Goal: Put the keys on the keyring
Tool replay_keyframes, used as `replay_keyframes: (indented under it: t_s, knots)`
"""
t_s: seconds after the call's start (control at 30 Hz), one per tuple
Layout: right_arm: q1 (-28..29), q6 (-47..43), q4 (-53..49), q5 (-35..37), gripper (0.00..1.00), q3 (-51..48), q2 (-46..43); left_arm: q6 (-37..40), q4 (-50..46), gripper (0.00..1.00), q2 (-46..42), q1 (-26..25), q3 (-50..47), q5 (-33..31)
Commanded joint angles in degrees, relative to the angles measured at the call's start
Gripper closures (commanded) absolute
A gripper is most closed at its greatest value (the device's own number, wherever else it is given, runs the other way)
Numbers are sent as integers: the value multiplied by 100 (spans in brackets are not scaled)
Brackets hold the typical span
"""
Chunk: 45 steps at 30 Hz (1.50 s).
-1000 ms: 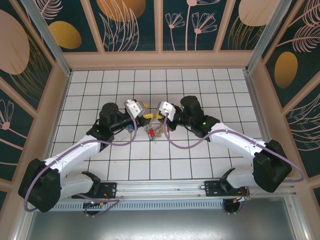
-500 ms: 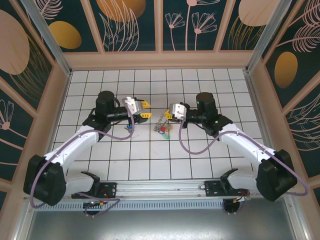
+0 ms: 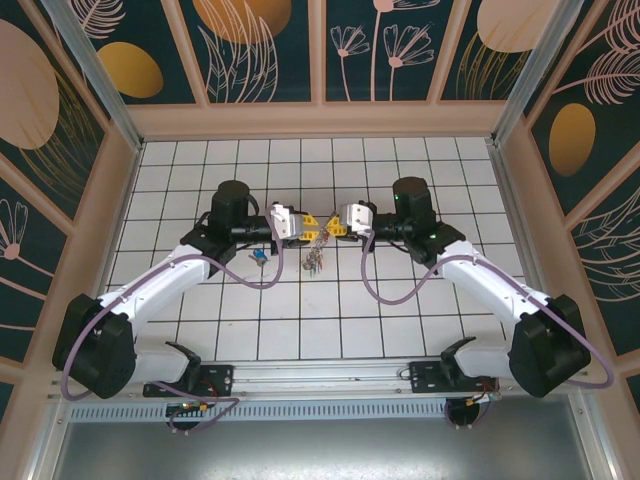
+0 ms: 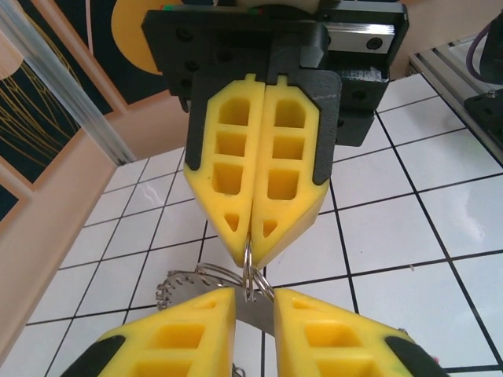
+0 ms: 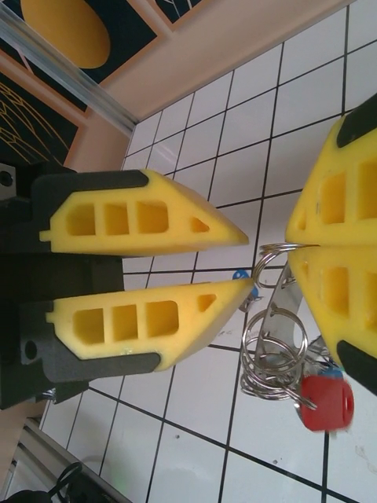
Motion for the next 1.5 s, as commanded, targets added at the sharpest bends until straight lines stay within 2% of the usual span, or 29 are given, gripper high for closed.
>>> replay_keyframes:
  t_s: [0.0,0.37,0.7,0.9,1.03,1.3,1.47]
  knots:
    - [39,-88,153,-400,100,276,24,235,-94,80,54,-66,128,6]
    - [239,-308,-187,-438,100,537,199,291,-22,80,18,-117,96,-404]
    - [353,-439,-434,-485,100,744,365,430,-41,76,-98,-117,-1,-958]
    - [421,-505,-585,-543,100,857,402,653,-278,83,-108,-116,-6,-1031]
    - [435,-581,-763,-526,100,900,393,857,-447,82,-167,-116,-13,-1175]
    - [570,-444,-549,-509,100,842,384,806,-313,80,-20,-118,-14,-673]
    - [649,-345,-380,-483,100,791,436,713,-138,82,2,-132,-52,-674]
